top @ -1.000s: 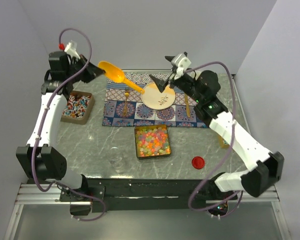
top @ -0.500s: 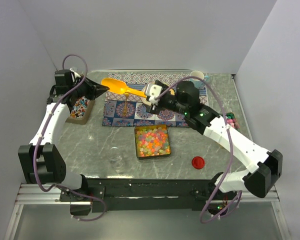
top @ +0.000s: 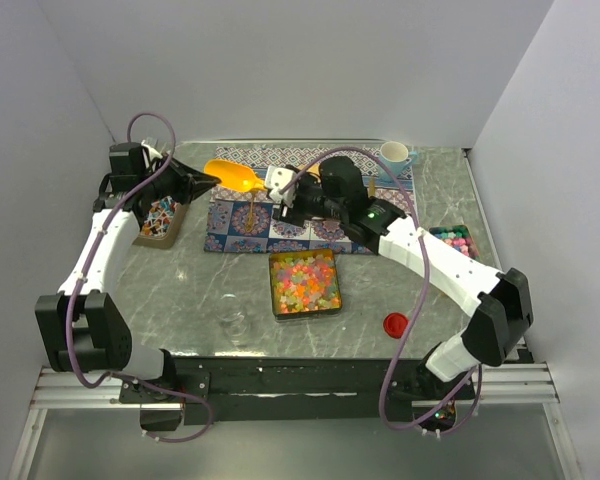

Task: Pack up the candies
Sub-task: Pick up the spatula from the center of the board.

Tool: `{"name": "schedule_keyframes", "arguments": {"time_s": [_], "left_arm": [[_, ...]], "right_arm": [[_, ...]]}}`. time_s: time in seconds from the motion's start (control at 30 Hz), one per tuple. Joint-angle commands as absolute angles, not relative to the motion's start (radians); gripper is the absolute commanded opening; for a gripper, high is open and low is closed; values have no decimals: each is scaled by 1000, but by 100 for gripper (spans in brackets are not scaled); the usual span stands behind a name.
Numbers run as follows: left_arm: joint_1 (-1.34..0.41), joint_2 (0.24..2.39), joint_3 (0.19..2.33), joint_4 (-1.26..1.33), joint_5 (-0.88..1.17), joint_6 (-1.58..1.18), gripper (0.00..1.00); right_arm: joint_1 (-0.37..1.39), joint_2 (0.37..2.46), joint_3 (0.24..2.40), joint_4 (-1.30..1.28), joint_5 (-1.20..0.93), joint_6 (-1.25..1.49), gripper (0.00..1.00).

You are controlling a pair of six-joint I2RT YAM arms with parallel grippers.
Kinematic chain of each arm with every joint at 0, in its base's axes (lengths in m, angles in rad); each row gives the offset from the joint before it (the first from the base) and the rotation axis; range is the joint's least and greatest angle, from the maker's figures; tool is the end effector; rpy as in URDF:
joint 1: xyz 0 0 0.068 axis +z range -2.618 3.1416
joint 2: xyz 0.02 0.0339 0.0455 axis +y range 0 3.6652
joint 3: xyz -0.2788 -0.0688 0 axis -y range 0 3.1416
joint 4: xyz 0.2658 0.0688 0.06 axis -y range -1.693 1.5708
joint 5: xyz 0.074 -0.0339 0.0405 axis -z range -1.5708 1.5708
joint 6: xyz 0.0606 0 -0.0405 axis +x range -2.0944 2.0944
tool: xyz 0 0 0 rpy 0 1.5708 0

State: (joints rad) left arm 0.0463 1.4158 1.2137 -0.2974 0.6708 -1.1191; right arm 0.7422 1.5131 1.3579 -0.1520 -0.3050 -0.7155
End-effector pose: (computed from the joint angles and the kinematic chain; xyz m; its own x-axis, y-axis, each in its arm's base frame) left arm 0.3574 -0.0212 0.3362 -0.6666 -0.7364 -0.1153 -0.2084 0.3326 -0.9197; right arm 0.2836 0.2847 0.3702 0.3931 -0.4885 -0.7790 -0.7920 0.2505 -0.5567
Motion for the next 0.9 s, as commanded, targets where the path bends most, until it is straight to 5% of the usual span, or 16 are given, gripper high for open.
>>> {"name": "schedule_keyframes", "arguments": {"time_s": [0.0, 0.87], "left_arm": [[49, 1356, 1206, -275, 699, -1104, 1], [49, 1322, 1163, -273, 695, -1103, 1]], "right_arm": [[756, 1523, 1399, -129, -282, -710, 65], [802, 1624, 1416, 26, -248, -684, 51]]}}
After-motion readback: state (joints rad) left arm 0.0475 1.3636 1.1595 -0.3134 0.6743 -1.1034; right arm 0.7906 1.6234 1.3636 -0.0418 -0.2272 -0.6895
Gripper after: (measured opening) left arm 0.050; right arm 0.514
